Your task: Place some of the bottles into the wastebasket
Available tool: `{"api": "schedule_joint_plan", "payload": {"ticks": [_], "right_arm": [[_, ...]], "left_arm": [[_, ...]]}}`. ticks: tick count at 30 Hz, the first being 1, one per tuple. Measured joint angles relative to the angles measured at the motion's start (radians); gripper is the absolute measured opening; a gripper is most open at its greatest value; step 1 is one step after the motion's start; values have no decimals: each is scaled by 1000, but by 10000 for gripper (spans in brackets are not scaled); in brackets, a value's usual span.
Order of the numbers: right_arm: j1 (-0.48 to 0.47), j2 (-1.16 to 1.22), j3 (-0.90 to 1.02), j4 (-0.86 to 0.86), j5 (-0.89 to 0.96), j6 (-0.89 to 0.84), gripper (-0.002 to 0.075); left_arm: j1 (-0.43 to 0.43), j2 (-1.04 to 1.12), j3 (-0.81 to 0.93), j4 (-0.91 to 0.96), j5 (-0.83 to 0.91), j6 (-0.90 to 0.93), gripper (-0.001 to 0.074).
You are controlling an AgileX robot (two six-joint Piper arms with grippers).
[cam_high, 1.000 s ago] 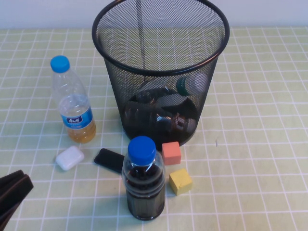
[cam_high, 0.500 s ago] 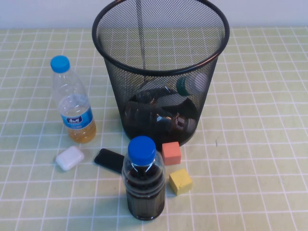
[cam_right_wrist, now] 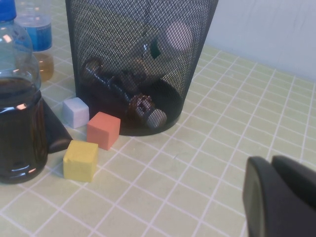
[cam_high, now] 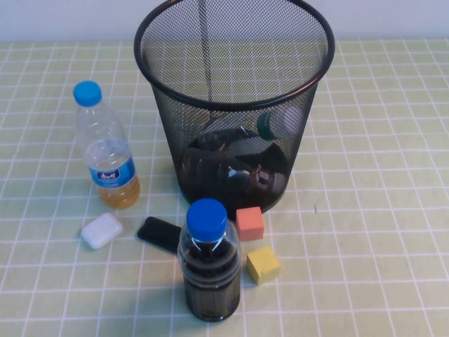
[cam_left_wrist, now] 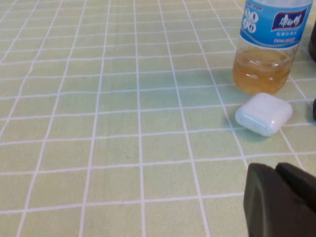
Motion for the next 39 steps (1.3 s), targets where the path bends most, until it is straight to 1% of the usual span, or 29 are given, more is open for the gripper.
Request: {"api": "schedule_joint_plan", "payload": {"ticks": [28,30,33,39], "right_arm": [[0,-2,7,0,16,0,-10],[-15,-18,7,0,16,0,-10],[-108,-57,19,5,-5,1,-10],[-393,-108,156,5,-152,40,-10]], "left_arm": [[0,-2,0,0,0,-4,-1],[0,-2,0,0,0,-4,-1],[0,-2,0,0,0,-4,-1],[0,-3,0,0,0,-4,-1]]}}
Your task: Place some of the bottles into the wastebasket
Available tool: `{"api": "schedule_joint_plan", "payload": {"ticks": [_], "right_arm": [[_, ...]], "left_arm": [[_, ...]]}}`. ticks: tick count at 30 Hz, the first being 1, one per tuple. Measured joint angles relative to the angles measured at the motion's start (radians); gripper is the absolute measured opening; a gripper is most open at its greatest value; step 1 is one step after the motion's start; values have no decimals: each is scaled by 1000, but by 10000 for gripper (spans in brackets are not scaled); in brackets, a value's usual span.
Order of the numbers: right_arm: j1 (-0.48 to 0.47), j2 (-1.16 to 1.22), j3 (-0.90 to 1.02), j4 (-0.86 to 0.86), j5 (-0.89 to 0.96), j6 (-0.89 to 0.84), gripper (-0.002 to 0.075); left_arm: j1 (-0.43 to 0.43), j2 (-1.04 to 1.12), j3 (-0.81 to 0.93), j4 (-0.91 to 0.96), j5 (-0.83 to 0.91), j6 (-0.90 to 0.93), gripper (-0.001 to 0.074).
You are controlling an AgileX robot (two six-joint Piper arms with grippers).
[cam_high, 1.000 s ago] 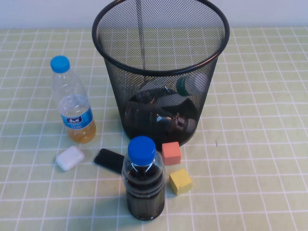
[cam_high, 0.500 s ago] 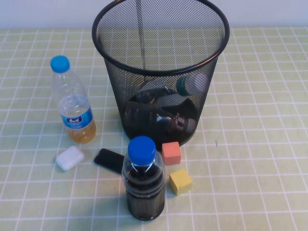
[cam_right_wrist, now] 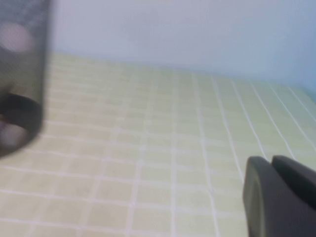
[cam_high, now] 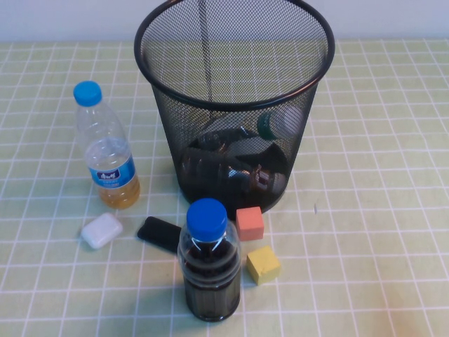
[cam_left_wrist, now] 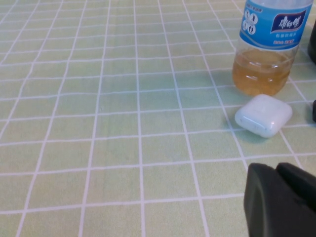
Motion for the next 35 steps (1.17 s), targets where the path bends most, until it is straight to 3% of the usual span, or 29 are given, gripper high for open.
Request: {"api": "schedule_joint_plan", "payload": {"ticks": [5,10,35], "right_arm": [[-156,0,123,0,-17,88,-10],[-212,0,128,-42,85,126,-10],[-217,-6,128,-53,95,166,-10]], "left_arm": [[0,0,0,0,0,0,-1],[0,0,0,0,0,0,-2],[0,0,0,0,0,0,-2]]}}
